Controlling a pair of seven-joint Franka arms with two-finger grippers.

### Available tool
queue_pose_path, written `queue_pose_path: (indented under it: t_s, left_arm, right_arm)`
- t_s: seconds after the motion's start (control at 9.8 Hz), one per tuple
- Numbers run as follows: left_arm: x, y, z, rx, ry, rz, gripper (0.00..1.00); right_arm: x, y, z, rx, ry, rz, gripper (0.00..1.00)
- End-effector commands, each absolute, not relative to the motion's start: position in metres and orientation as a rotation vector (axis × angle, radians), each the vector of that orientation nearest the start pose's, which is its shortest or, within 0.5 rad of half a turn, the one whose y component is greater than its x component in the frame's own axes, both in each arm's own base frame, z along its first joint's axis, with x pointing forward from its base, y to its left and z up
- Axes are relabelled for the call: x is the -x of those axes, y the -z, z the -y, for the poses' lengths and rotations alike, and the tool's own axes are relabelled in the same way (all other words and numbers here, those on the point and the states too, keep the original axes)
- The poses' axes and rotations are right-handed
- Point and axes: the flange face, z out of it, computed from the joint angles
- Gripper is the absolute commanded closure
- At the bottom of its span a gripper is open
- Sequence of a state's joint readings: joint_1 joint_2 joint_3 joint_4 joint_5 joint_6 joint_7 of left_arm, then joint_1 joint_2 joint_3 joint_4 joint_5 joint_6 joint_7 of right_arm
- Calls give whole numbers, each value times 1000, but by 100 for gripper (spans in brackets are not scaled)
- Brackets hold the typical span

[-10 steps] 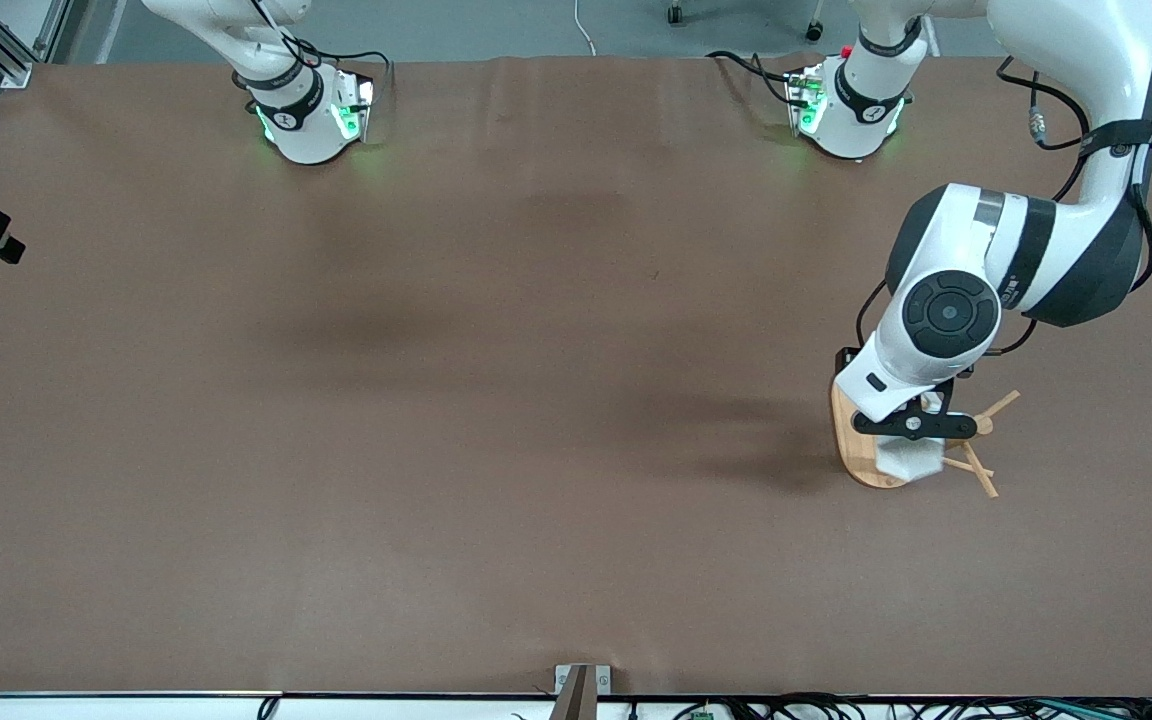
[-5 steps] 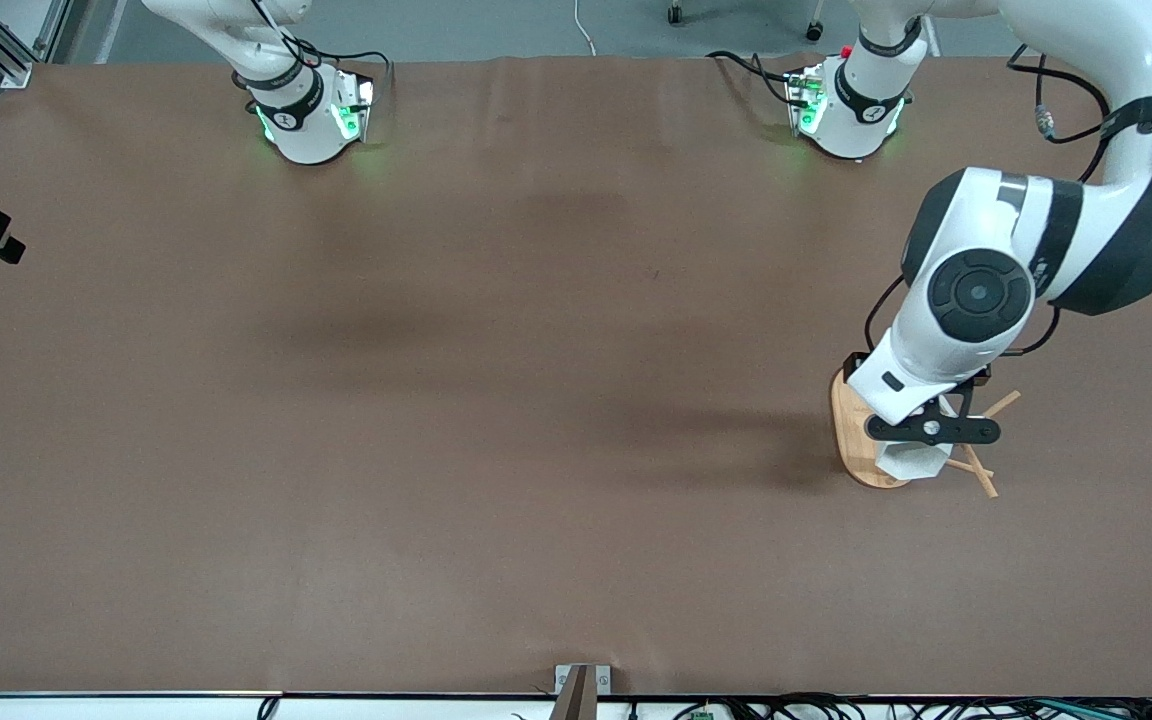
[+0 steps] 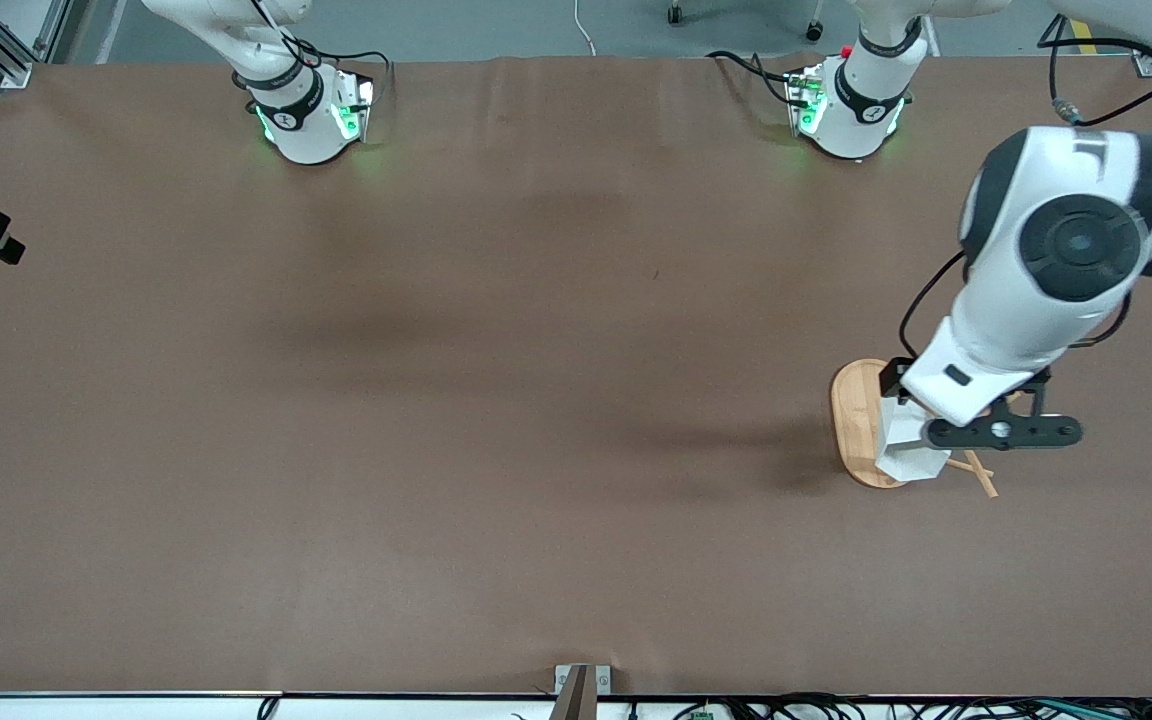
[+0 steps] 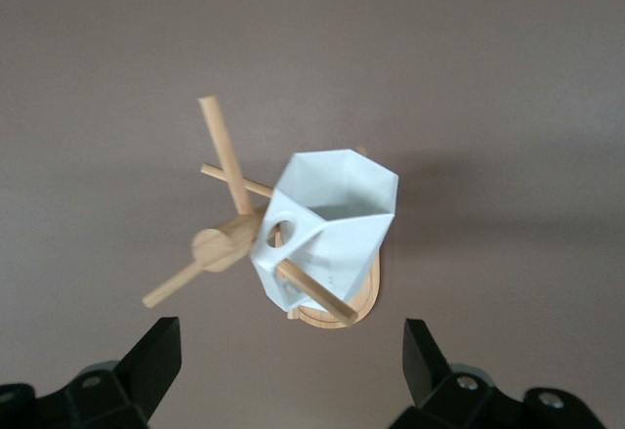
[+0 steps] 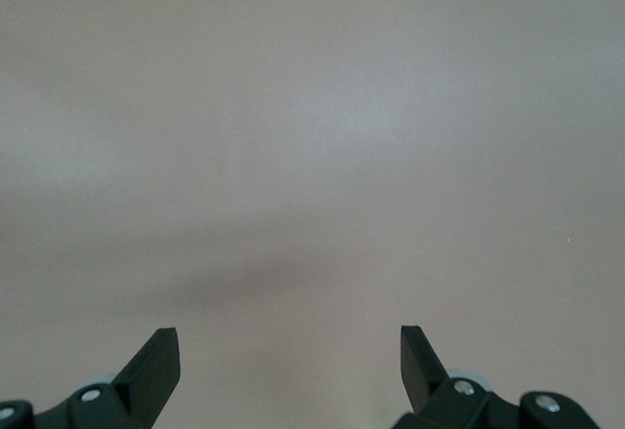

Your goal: Hang cup on rack

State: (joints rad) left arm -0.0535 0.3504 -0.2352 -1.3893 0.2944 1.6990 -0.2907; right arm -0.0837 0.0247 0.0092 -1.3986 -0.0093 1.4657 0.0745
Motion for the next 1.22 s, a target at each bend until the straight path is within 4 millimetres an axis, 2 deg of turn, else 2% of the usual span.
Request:
queue_pose_path:
  t_s: [0.0,0.2,0.41,0.51,0.61,0.82,1.12]
  left_arm:
    - [-634,-543,132,2964,63,-28,0]
    - [-607,-591,132,2993,87,-3,0]
    - [-581,-626,123,3028,80,-36,0]
    - [-569,-629,118,3038,34,-99,0]
    - [-558,-636,97,3074,4,-88,0]
    - [-532,-630,82,3061,-51,-231,0]
    - [-510,-637,47,3131,-59,-165,0]
  right_arm:
    - [-548,-684,42,3130,99,-226,0]
    - [-546,-683,42,3133,77,-226,0]
    - [-545,-683,42,3133,68,-229,0]
    - [-545,-682,42,3133,58,-229,0]
    - [-544,-682,42,3133,48,-231,0]
    - [-544,-682,42,3132,43,-233,0]
    - [-544,-682,42,3132,43,-233,0]
